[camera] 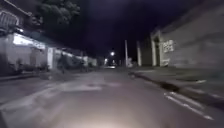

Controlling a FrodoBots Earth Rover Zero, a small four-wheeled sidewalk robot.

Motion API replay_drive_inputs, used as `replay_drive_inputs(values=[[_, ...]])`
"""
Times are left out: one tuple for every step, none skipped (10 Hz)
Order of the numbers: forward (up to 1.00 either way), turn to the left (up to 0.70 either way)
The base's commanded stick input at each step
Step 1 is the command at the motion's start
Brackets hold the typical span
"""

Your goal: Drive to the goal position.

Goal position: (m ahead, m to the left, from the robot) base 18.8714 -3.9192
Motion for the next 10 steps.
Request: replay_drive_inputs(values=[[0.7, -0.35], [0.7, -0.34], [0.7, -0.31], [0.7, -0.2], [0.7, -0.05], [0.7, 0.0], [0.7, 0.0], [0.7, 0.0], [0.7, 0.0], [0.7, 0.0]])
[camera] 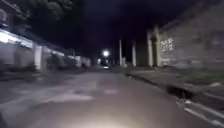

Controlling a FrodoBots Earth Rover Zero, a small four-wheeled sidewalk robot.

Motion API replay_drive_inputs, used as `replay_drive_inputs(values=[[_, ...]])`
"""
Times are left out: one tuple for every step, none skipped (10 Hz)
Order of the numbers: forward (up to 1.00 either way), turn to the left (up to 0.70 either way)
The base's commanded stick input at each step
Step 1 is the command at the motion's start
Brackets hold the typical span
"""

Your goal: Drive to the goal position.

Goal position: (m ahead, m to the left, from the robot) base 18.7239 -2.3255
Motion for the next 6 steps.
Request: replay_drive_inputs(values=[[0.7, 0.0], [0.7, 0.0], [0.7, 0.0], [0.7, 0.0], [0.7, -0.07], [0.7, -0.35]])
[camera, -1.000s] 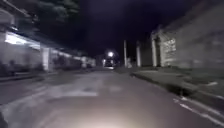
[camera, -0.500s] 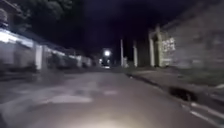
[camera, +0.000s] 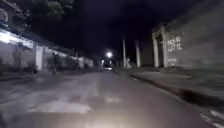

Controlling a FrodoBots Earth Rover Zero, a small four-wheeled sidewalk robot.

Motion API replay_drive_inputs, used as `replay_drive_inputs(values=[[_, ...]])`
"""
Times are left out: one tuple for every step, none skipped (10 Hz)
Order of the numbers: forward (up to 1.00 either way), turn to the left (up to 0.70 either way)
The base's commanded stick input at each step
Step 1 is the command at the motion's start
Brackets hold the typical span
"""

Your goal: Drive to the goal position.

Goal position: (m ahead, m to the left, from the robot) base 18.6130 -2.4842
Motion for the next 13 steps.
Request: replay_drive_inputs(values=[[0.7, -0.35], [0.7, -0.35], [0.7, -0.35], [0.7, -0.35], [0.7, -0.16], [0.7, 0.0], [0.7, 0.0], [0.7, 0.0], [0.7, 0.0], [0.7, 0.0], [0.7, 0.0], [0.7, 0.0], [0.7, 0.0]])
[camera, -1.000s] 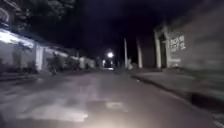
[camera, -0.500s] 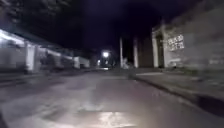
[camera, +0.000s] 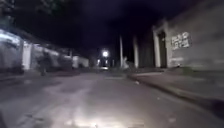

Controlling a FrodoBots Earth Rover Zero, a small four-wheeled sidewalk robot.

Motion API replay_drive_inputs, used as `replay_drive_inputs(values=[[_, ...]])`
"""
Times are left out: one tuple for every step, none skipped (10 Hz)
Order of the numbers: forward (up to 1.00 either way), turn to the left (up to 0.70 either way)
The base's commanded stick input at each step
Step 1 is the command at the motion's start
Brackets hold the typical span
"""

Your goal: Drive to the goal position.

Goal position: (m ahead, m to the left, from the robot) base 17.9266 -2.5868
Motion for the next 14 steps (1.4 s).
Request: replay_drive_inputs(values=[[0.7, 0.0], [0.7, 0.0], [0.7, 0.0], [0.7, 0.0], [0.7, 0.0], [0.7, 0.0], [0.7, 0.0], [0.7, 0.0], [0.7, 0.0], [0.7, 0.0], [0.7, 0.0], [0.7, 0.0], [0.7, 0.0], [0.7, 0.0]])
